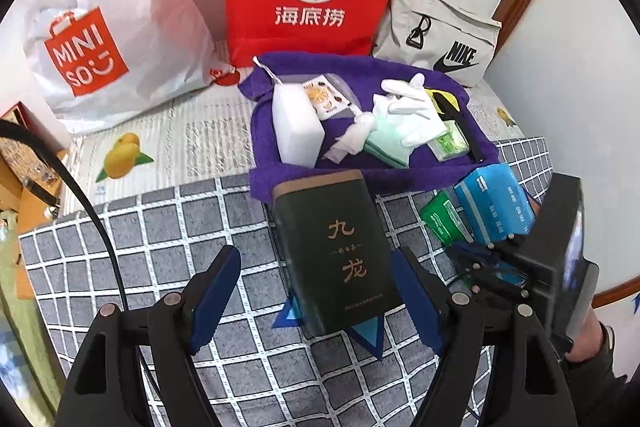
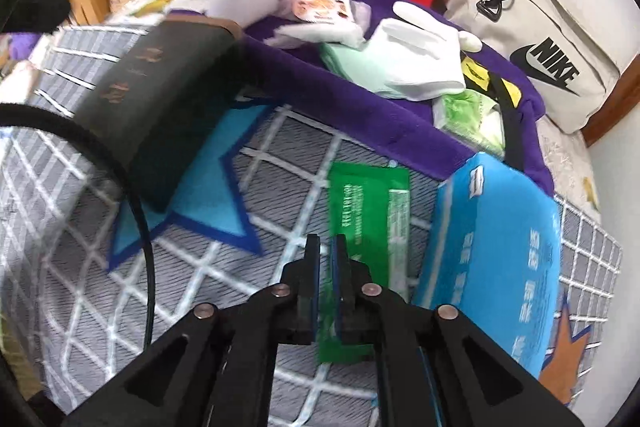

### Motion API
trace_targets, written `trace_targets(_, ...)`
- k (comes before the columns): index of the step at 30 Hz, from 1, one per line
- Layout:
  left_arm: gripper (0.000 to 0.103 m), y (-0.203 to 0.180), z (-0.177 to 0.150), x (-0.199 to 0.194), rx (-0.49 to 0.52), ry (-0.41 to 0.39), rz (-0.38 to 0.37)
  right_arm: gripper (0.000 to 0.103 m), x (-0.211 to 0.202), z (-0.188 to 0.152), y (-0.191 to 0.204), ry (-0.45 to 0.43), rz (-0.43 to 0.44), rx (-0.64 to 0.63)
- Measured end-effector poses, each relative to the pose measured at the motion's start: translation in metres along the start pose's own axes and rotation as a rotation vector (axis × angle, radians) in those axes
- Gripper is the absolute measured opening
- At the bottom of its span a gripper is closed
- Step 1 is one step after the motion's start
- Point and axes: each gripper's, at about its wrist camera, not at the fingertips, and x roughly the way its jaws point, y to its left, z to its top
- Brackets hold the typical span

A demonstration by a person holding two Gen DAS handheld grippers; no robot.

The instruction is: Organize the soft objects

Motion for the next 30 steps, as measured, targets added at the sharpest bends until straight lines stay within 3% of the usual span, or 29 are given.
trace_targets(6,0.077,0.003,-0.005,-0.011,-0.012,-0.025,-0.013,0.012,0.014,0.005,-0.004,0.039,-0.006,0.024)
trace_targets(10,0.077,0.002,-0.010,-0.016,0.000,-0.032,-0.004,0.026,0.017,0.009,-0.011,0.046,0.012,0.047)
trace_targets(12,0.077,0.002,-0.011,-0.017,-0.001,-0.034,-0.003,0.026,0.017,0.009,-0.013,0.047,0.019,0.040)
trace_targets(15,0.077,0.001,-0.013,-0.018,-0.002,-0.036,-0.009,0.024,0.021,0.013,-0.015,0.045,0.029,0.033)
trace_targets(21,0.077,0.001,-0.019,-0.015,-0.003,-0.027,-0.012,0.004,0.023,0.015,-0.017,0.035,0.034,0.035)
trace_targets(30,0.077,0.006,-0.022,-0.007,-0.009,-0.005,-0.019,0.003,-0.010,-0.008,0.015,0.003,0.183,-0.002)
